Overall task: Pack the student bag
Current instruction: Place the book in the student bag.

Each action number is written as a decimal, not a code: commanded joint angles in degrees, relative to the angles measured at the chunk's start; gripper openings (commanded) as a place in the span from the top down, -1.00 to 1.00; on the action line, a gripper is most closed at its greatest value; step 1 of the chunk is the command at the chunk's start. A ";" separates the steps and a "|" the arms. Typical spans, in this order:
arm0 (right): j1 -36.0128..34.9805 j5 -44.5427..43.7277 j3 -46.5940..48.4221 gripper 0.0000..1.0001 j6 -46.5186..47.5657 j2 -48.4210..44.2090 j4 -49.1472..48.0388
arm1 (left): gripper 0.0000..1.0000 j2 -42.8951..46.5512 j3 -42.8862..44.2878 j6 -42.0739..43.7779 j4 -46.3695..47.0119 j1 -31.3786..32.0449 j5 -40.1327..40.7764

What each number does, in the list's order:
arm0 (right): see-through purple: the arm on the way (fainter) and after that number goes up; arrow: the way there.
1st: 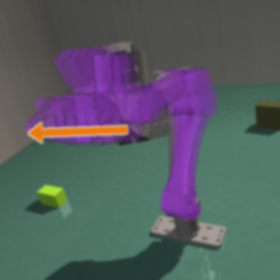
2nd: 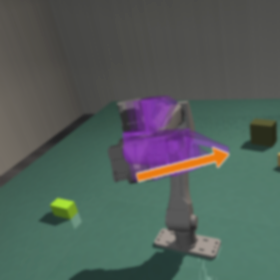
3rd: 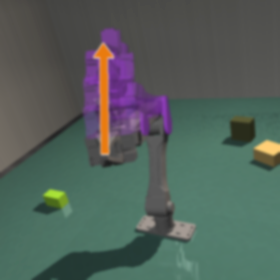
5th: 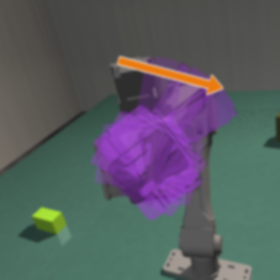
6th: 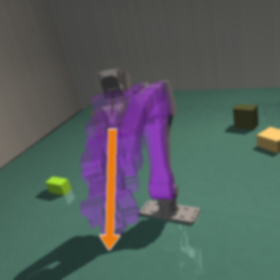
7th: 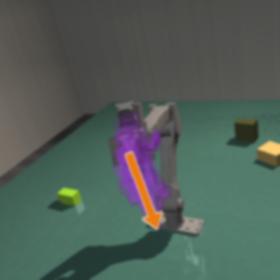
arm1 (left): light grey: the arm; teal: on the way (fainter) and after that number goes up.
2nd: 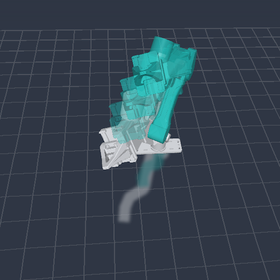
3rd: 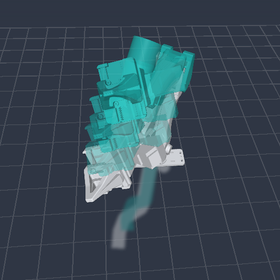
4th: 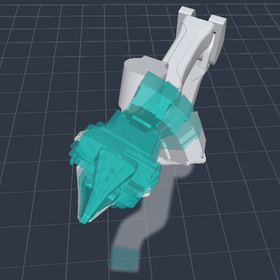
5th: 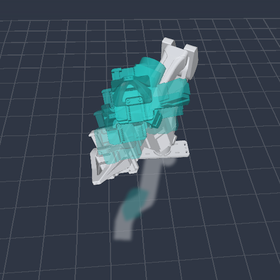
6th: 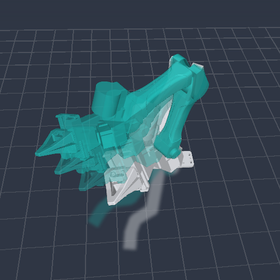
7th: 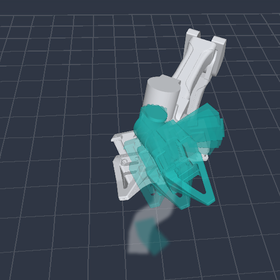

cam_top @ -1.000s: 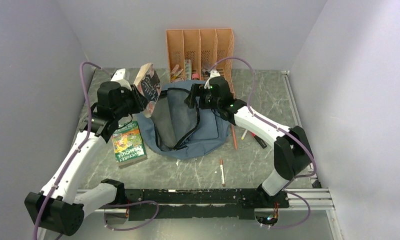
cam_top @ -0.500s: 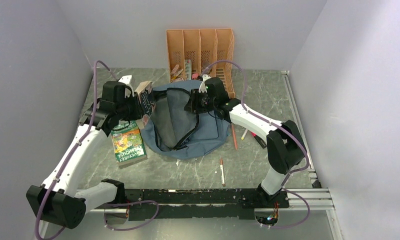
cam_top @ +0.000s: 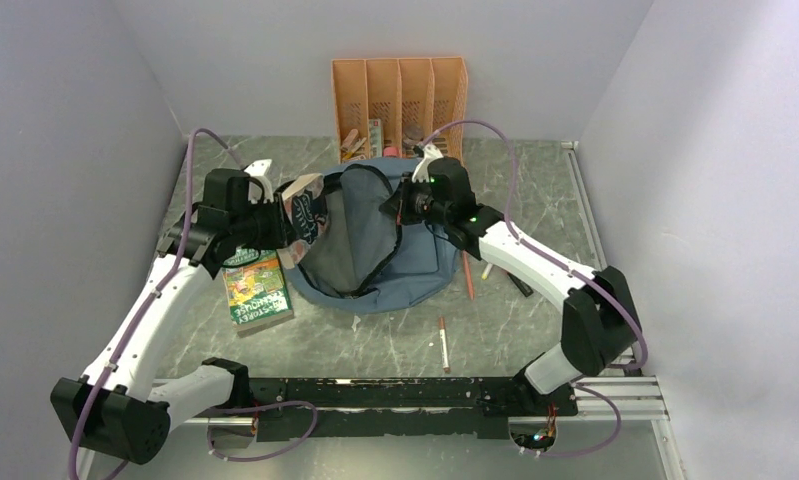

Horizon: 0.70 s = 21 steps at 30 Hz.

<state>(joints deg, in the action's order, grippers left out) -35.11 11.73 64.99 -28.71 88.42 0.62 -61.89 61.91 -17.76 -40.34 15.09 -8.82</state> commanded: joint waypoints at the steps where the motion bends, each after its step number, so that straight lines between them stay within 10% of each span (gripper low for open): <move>1: 0.37 -2.43 1.75 1.00 0.45 -3.95 -2.76 | 0.90 2.35 0.06 1.20 3.34 -0.41 -6.29; 21: 0.47 9.20 -2.37 1.00 1.04 -10.61 -15.48 | 0.90 3.25 -12.95 -10.45 18.31 -5.24 -29.69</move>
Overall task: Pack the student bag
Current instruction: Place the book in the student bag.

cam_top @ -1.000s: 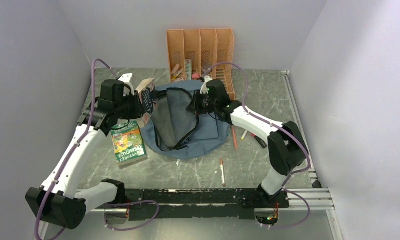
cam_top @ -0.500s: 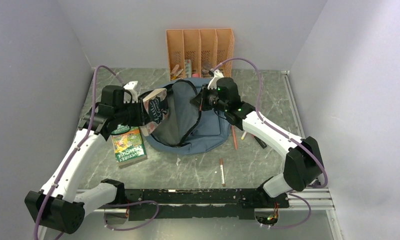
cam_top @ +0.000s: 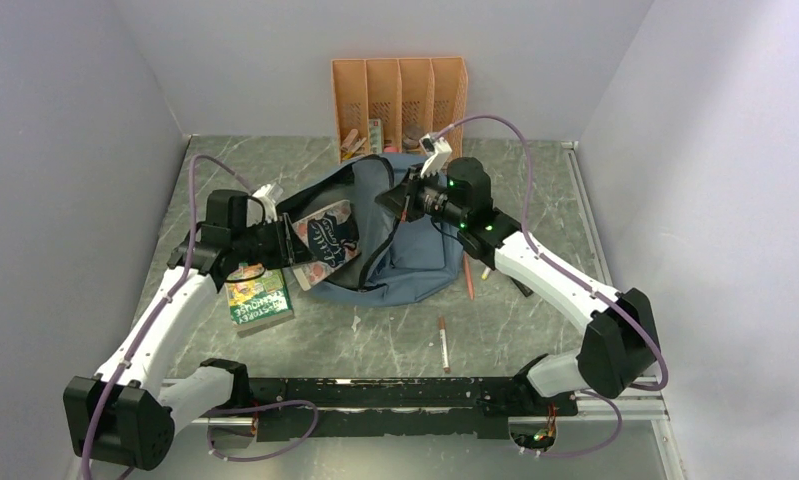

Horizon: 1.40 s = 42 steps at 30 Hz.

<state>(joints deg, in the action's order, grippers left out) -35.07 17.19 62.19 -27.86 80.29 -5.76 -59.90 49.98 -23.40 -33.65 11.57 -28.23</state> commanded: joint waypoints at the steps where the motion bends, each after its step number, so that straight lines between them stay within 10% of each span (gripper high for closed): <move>1: 0.41 4.79 0.31 1.00 0.06 -2.62 -9.96 | 0.90 1.15 -1.77 -5.48 13.14 -2.06 -11.86; 42: 0.43 32.38 15.52 1.00 9.46 9.06 -13.96 | 0.90 -9.16 -6.10 -19.44 44.19 -3.05 -25.77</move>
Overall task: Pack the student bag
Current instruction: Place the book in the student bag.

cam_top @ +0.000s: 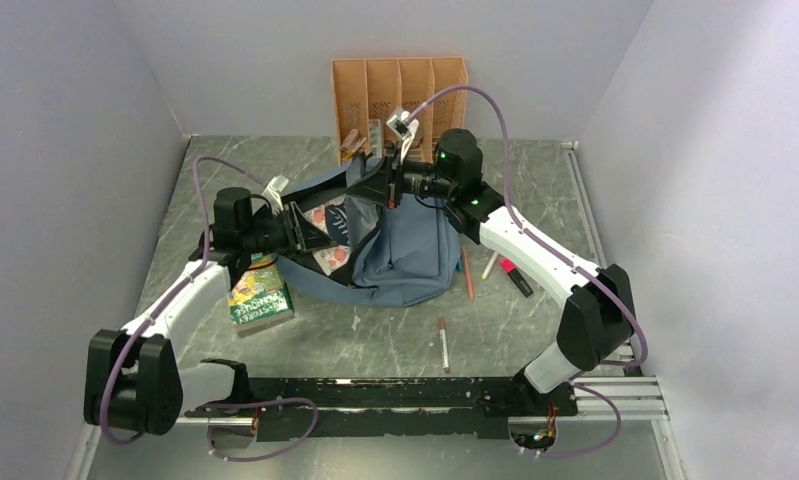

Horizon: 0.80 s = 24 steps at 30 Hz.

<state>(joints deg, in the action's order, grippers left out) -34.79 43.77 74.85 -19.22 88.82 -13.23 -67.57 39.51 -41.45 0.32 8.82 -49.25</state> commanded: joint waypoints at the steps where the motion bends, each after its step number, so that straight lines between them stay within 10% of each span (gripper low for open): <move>1: 0.06 6.83 3.04 1.00 0.33 1.05 -7.17 | 0.90 -2.22 4.98 -1.77 11.12 -0.29 -5.05; 24: -0.50 9.76 7.36 1.00 7.03 5.23 -3.46 | 0.90 -15.02 13.53 11.46 -0.22 8.50 -4.09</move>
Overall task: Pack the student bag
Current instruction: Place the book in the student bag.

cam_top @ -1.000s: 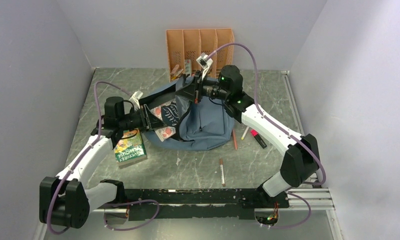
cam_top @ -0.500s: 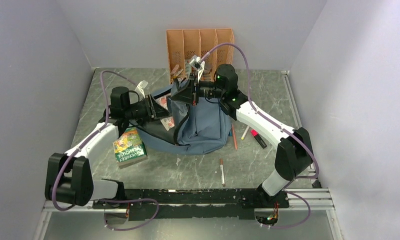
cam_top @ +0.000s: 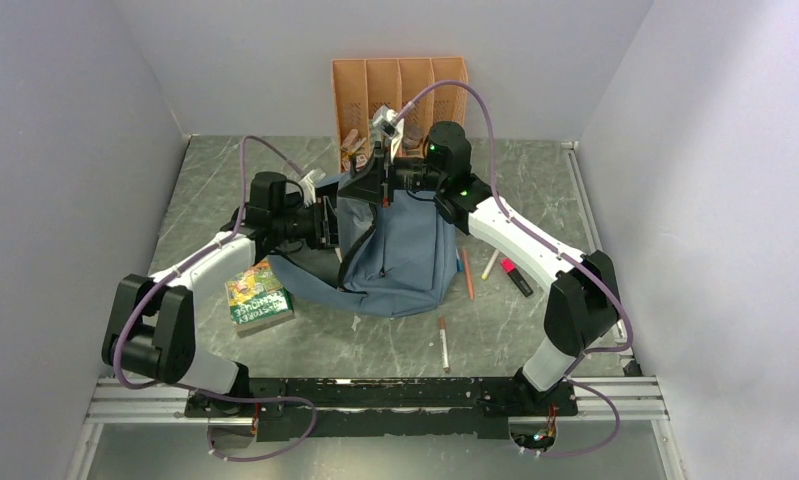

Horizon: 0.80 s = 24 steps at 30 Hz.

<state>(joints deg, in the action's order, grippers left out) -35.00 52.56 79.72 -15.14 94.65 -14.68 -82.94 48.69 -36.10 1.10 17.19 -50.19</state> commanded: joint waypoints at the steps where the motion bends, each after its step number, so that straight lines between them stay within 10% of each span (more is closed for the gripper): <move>1: -0.25 1.31 2.34 1.00 3.00 -0.61 -2.45 | 0.90 -0.21 4.17 5.75 -0.75 0.12 -3.55; 24: -0.59 -2.65 -0.33 1.00 5.81 -0.50 -0.43 | 0.90 -16.58 17.44 12.98 -9.77 3.12 1.38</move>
<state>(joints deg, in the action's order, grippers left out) -35.48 50.13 79.46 -9.34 94.70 -11.68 -97.01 60.49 -25.74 -8.99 19.40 -48.88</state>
